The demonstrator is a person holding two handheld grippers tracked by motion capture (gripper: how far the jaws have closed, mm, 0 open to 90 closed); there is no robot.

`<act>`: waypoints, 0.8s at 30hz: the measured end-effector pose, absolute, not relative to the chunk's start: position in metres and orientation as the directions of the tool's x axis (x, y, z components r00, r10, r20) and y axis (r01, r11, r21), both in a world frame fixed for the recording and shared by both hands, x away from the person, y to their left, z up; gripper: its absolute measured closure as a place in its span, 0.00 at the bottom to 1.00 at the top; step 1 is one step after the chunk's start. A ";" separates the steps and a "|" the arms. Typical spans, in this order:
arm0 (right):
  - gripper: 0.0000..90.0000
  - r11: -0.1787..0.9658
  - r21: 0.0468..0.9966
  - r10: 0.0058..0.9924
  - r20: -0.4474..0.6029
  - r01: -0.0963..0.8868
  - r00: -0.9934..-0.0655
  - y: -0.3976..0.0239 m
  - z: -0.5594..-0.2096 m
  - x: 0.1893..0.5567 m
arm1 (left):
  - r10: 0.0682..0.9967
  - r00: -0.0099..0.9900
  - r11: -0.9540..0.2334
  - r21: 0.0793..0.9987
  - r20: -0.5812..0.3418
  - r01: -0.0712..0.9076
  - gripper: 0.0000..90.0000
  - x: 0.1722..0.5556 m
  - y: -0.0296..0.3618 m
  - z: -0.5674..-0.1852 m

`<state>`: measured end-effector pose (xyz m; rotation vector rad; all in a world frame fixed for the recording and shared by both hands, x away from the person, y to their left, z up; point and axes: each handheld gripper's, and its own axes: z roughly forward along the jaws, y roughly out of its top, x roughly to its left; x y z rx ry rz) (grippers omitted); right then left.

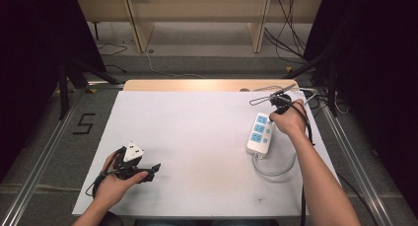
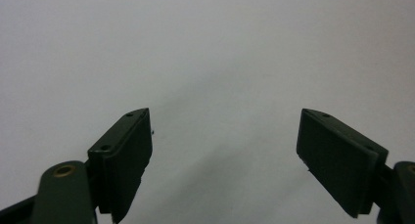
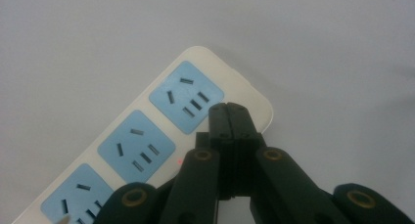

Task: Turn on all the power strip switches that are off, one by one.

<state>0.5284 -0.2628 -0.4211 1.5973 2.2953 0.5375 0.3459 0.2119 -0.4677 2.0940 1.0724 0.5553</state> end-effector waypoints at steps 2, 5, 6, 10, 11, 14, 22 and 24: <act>1.00 0.313 0.466 0.939 -0.024 0.828 -0.342 -0.263 -0.421 0.526 | 0.825 0.563 -0.405 0.752 0.055 0.520 0.23 0.346 0.212 -0.468; 1.00 0.312 0.472 0.938 -0.018 0.824 -0.345 -0.264 -0.420 0.522 | 0.825 0.563 -0.404 0.752 0.054 0.521 0.23 0.346 0.212 -0.468; 1.00 0.313 0.473 0.938 -0.018 0.824 -0.346 -0.264 -0.420 0.521 | 0.825 0.563 -0.405 0.752 0.054 0.521 0.23 0.346 0.212 -0.468; 1.00 0.318 0.481 0.935 -0.014 0.817 -0.356 -0.265 -0.420 0.518 | 0.825 0.562 -0.405 0.753 0.056 0.519 0.23 0.346 0.211 -0.468; 1.00 0.318 0.482 0.934 -0.013 0.816 -0.356 -0.265 -0.420 0.517 | 0.825 0.562 -0.405 0.753 0.056 0.519 0.23 0.346 0.211 -0.468; 1.00 0.323 0.488 0.932 -0.013 0.811 -0.363 -0.264 -0.420 0.513 | 0.826 0.561 -0.404 0.753 0.055 0.520 0.23 0.346 0.212 -0.468; 1.00 0.322 0.506 0.928 -0.001 0.800 -0.373 -0.264 -0.422 0.504 | 0.826 0.561 -0.405 0.752 0.056 0.520 0.23 0.346 0.211 -0.468; 1.00 0.322 0.512 0.927 0.001 0.796 -0.375 -0.264 -0.421 0.502 | 0.826 0.561 -0.404 0.752 0.055 0.521 0.23 0.346 0.211 -0.468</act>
